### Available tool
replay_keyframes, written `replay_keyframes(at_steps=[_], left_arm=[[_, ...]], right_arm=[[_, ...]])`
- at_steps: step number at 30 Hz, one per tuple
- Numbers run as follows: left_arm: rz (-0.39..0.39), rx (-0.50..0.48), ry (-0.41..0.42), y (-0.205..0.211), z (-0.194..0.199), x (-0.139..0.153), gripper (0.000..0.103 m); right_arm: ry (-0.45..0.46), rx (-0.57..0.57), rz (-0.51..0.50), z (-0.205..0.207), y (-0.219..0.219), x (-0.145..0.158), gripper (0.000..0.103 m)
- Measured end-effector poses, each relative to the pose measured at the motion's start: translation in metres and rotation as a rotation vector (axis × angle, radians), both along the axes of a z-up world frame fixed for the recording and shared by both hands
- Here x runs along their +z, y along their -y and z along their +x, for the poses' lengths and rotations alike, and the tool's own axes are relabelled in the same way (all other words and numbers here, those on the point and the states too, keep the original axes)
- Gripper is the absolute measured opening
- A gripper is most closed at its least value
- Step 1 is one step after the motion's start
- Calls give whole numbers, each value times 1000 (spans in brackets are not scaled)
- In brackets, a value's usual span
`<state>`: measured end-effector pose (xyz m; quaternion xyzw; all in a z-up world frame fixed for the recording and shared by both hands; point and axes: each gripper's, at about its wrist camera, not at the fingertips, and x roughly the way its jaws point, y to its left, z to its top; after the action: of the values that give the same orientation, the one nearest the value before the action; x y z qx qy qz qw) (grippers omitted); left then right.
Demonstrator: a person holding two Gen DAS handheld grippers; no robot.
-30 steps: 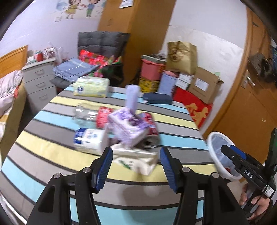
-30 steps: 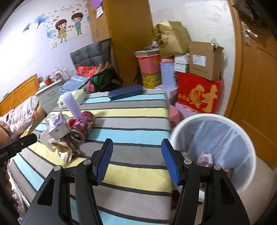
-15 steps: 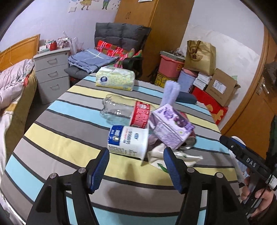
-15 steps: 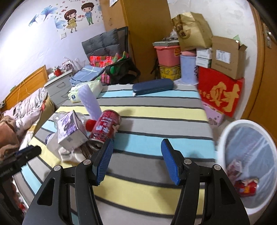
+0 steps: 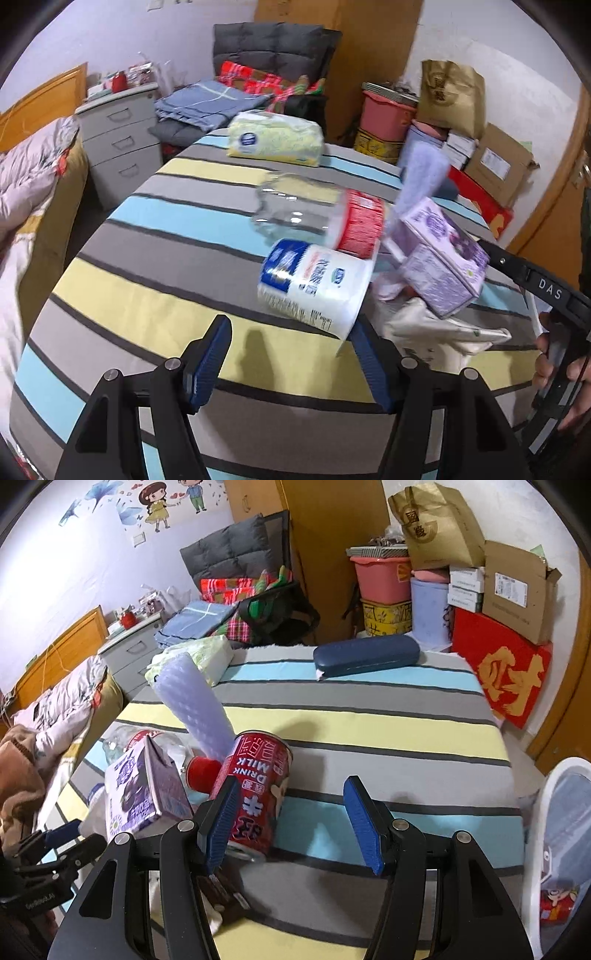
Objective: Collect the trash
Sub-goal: 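Grasp the red milk can with the right tool while the left tool grasps the white yogurt cup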
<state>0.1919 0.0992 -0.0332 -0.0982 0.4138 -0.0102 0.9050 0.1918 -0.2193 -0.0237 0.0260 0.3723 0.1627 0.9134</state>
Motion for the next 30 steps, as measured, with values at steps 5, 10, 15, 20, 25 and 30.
replay_keyframes(at_steps=[5,10,15,20,25,30], left_arm=[[-2,61,9,-28,-3,2,66],[1,106,21,-51,-6,6,66],[-60,79,46,-59,-13,16,66],[-78,23,92,-51,-16,25,75],[-93,-18,82,-44,-1,23,75],[-72,-19,60,-38,13,16,75]], right_arm=[[-13,20,10,1,-8,0,60],[-26,52,-11,6,-21,1,60],[-51,51,-39,13,-31,-6,60],[-66,27,-39,15,-30,-9,60],[-53,20,-98,12,-34,-11,59],[-45,-5,-116,10,-32,-11,55]])
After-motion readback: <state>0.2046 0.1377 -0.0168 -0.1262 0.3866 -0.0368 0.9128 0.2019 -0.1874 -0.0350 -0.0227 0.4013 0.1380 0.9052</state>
